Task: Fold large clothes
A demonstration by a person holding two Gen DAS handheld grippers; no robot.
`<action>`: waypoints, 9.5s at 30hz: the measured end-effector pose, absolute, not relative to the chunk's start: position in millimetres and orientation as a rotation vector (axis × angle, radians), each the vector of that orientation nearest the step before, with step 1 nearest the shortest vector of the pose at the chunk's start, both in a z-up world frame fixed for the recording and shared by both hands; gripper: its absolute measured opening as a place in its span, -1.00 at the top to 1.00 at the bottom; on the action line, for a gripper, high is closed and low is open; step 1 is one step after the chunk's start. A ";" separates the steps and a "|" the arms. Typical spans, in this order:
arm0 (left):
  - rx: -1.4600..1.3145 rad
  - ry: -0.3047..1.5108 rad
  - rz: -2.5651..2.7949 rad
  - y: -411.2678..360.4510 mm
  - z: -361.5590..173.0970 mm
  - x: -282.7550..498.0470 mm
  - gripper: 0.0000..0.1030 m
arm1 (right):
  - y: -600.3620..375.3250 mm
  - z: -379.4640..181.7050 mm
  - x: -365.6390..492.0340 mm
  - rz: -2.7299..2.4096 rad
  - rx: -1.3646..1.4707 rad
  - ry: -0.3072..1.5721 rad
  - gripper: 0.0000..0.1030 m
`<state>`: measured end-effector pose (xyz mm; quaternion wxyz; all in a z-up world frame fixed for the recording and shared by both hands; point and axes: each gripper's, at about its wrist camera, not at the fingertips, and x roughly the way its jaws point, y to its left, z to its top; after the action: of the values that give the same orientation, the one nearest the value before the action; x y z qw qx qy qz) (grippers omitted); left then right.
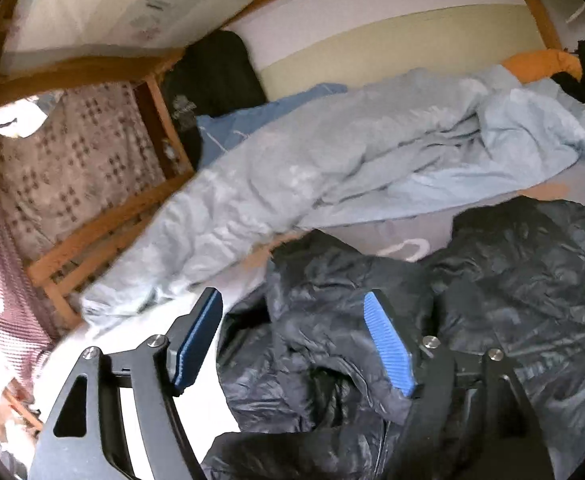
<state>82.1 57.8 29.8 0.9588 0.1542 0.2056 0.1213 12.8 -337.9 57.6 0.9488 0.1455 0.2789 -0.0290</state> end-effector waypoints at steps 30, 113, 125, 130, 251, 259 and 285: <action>0.255 0.484 0.048 66.8 4.6 84.0 -0.56 | -319.7 38.1 58.8 0.215 0.341 0.779 0.87; 0.005 0.404 0.040 108.4 -15.1 57.4 -0.89 | -306.3 24.4 47.7 -0.183 0.039 0.722 0.31; 0.026 0.267 0.141 171.0 108.9 53.1 -0.85 | -200.0 57.0 27.4 -0.102 -0.142 0.595 -0.03; -0.061 0.269 0.114 226.5 93.7 64.9 -0.85 | -157.0 30.5 33.9 -0.090 -0.166 0.622 -0.05; 0.313 0.437 0.003 6.6 5.9 52.5 -0.18 | -345.8 23.1 42.6 -0.289 0.045 0.712 -0.25; 0.398 0.424 0.086 -27.0 21.8 69.5 -0.18 | -380.6 9.8 48.4 -0.275 0.219 0.761 -0.26; 0.243 0.510 -0.013 -30.8 7.0 -33.6 -0.19 | -331.4 5.1 -20.4 -0.124 -0.036 0.681 -0.28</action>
<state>-33.6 -30.8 7.0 0.9604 0.1198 0.2515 -0.0066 -20.4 -331.4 5.1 0.9406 -0.0178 0.3337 -0.0606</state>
